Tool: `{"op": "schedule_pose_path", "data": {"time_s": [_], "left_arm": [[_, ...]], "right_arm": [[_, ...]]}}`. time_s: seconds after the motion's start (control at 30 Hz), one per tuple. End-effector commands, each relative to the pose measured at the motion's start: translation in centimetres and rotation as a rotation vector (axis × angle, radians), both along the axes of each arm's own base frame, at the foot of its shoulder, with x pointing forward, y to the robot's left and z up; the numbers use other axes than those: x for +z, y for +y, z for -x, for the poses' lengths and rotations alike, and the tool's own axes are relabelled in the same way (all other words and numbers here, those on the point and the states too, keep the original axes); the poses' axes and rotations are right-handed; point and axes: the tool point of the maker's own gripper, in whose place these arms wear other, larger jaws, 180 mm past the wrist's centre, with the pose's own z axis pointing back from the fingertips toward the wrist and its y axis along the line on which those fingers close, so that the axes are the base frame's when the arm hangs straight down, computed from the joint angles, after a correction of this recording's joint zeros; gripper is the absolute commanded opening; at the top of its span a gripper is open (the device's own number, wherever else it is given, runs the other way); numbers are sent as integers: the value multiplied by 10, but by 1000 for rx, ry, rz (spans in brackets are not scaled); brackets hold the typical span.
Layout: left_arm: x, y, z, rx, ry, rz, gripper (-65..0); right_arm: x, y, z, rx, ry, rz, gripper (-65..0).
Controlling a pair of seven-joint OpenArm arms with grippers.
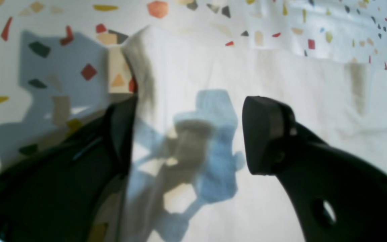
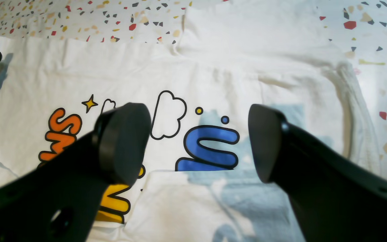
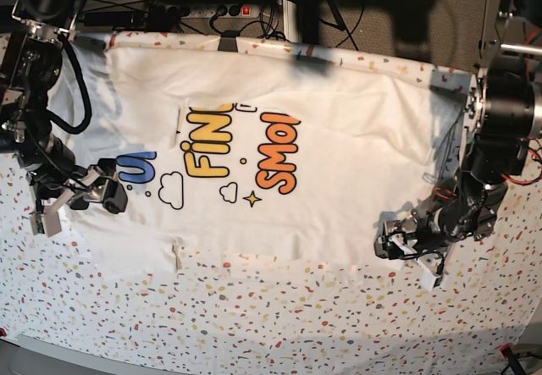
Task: Fold the T-shirt properly
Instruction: 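Release and move the left gripper along the side edge to the hem corner, then move the right gripper to the other hem corner and grasp both corners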
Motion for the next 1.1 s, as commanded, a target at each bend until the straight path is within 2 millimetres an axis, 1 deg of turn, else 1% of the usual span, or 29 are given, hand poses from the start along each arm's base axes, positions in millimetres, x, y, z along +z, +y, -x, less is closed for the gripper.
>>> {"op": "schedule_pose_path", "data": {"time_s": [0.0,0.17,0.33,0.43,0.47,0.5,0.53,0.67,0.7,0.73,0.83,0.87,0.93,1.07], "left_arm": [[15,-2,-11,1,-38,12,-204],[13,-16,-7,-54,-24,20,-204],[28,-17,-19,-43,-76,30,-204],[32,-21,-22,-47,-83,34,-205],[31,-21,-22,-48,-83,34,-218],[31,-21,-21,-46,-85,35,-244],[31,-20,-22,-44,-90,36,-284],[35,-20,-24,-37,-107,40,-509],[36,-19,-25,-33,-116,42,-546],[37,-19,-26,-30,-123,44,-564],[39,-19,-28,-24,-138,48,-567],[40,-19,-29,-21,-146,50,-578],[41,-19,-29,-21,-146,50,-650],[41,-19,-29,-21,-146,50,-650]], "right_arm": [[18,-2,-7,6,-57,2,-180],[18,-2,-7,6,-53,3,-180],[17,-2,-7,9,-50,5,-180],[17,-2,-7,9,-51,5,-180],[17,-2,-7,9,-51,5,-180],[17,-2,-7,9,-51,5,-180],[17,-2,-7,9,-51,5,-180],[17,-2,-7,9,-51,5,-180],[17,-2,-7,9,-51,5,-180],[17,-2,-7,9,-51,5,-180],[17,-2,-7,9,-50,5,-180],[17,-2,-7,9,-50,5,-180],[17,-2,-7,9,-50,8,-180],[17,-14,-9,-23,-65,80,-180]]}}
